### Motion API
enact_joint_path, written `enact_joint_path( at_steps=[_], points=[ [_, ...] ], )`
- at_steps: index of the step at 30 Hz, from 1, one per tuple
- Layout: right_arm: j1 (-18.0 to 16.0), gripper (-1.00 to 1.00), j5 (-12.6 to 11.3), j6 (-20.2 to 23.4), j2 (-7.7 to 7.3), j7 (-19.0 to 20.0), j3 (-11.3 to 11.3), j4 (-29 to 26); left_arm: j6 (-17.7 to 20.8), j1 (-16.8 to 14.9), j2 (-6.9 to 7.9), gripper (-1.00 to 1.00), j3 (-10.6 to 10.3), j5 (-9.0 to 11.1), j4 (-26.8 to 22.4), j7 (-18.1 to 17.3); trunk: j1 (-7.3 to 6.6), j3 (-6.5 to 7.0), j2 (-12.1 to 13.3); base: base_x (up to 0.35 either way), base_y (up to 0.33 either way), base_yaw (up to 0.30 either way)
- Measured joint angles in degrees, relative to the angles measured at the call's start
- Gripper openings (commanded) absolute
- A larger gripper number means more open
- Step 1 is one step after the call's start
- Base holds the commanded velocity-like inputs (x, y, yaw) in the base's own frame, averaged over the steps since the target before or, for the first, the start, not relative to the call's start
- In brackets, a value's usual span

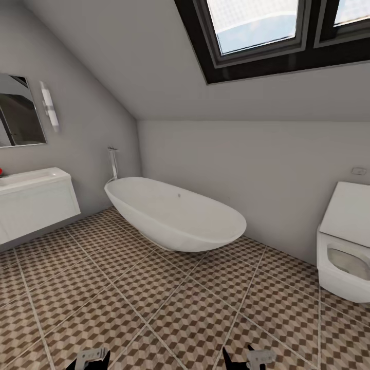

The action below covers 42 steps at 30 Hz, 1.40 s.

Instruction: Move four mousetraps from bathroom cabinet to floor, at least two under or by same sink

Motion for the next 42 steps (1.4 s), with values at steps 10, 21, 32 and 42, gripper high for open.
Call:
enact_joint_path(
  at_steps=[10, 21, 32, 42],
  points=[
    [0.01, 1.0, 0.11, 0.09, 0.84, -0.32, -0.07, 0.06, 0.0, 0.0, -0.18, 1.0, 0.0, 0.0, 0.0, 0.0, 0.0, 0.0, 0.0, 0.0, 0.0, 0.0],
    [0.04, 1.0, 0.1, 0.09, 0.75, -0.37, -0.05, 0.07, 0.0, 0.0, -0.21, 1.0, 0.0, 0.0, 0.0, -0.09, 0.0, 0.0, 0.0, 0.0, 0.0, 0.0],
    [0.06, 1.0, 0.11, 0.08, 0.71, -0.36, -0.05, 0.06, 0.01, -0.01, -0.22, 1.0, 0.01, 0.0, 0.01, -0.09, 0.0, 0.04, 0.0, 0.0, 0.0, -0.145],
    [0.03, 1.0, 0.12, 0.08, 0.71, -0.36, -0.05, 0.06, 0.01, -0.01, -0.22, 1.0, 0.01, 0.0, 0.01, -0.07, 0.0, 0.32, 0.0, 0.0, 0.0, -0.268]
  ],
)
